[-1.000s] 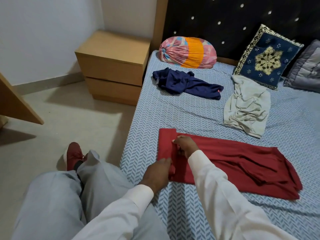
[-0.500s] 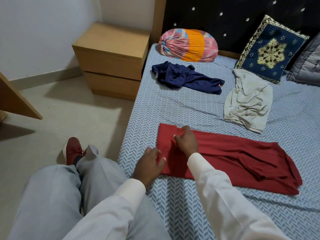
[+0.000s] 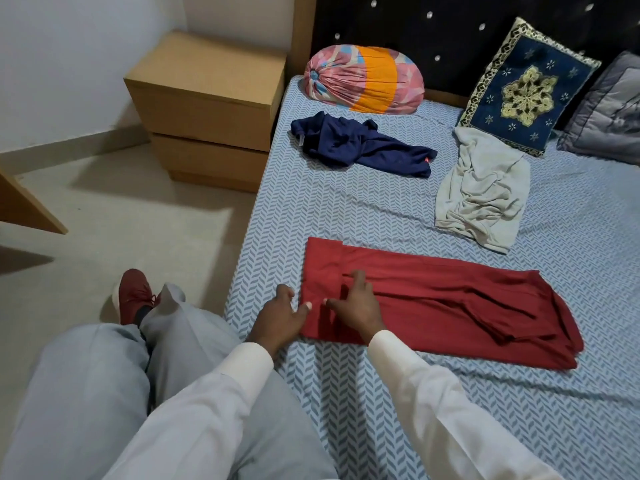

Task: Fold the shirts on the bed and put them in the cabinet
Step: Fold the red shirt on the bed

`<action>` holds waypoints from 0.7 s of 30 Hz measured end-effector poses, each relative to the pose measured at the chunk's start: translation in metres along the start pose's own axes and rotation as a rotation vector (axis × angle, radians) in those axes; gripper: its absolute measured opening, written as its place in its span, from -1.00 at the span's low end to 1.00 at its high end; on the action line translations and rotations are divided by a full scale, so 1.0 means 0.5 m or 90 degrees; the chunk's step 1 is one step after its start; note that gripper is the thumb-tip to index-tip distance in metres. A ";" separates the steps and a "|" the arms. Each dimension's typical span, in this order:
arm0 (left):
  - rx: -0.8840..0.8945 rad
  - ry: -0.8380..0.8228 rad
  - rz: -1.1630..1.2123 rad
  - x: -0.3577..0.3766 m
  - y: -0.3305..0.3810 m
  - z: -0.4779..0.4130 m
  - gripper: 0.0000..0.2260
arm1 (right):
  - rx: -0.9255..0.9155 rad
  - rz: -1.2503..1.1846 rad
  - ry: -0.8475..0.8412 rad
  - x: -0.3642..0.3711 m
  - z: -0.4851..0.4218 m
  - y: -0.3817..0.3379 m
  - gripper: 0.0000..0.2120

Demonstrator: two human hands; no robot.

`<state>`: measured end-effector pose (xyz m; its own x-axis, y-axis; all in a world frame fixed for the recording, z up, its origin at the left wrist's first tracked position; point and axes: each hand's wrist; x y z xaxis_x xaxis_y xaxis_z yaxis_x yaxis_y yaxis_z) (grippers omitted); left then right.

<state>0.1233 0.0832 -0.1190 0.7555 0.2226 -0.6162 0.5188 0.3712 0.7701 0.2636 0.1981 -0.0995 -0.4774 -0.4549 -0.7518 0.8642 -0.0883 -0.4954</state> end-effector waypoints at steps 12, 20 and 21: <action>0.014 -0.026 -0.078 0.007 0.007 0.004 -0.51 | -0.078 0.072 -0.049 -0.018 0.013 0.018 -0.20; -0.063 -0.102 -0.137 0.014 0.029 -0.009 -0.67 | -0.128 0.299 -0.011 0.020 -0.069 -0.124 -0.36; -0.073 -0.110 -0.107 0.011 0.029 -0.010 -0.67 | -0.093 0.317 -0.012 0.029 -0.071 -0.142 -0.25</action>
<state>0.1329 0.0945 -0.1122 0.7254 -0.0048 -0.6883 0.6010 0.4918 0.6300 0.1898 0.2291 -0.0909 -0.0094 -0.4265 -0.9044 0.9538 0.2677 -0.1361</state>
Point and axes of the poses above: each hand's wrist, its own z-axis away from the middle knuckle, its own x-axis out of the palm, y = z × x, and after that the axes turned 12 degrees about x, right-handed
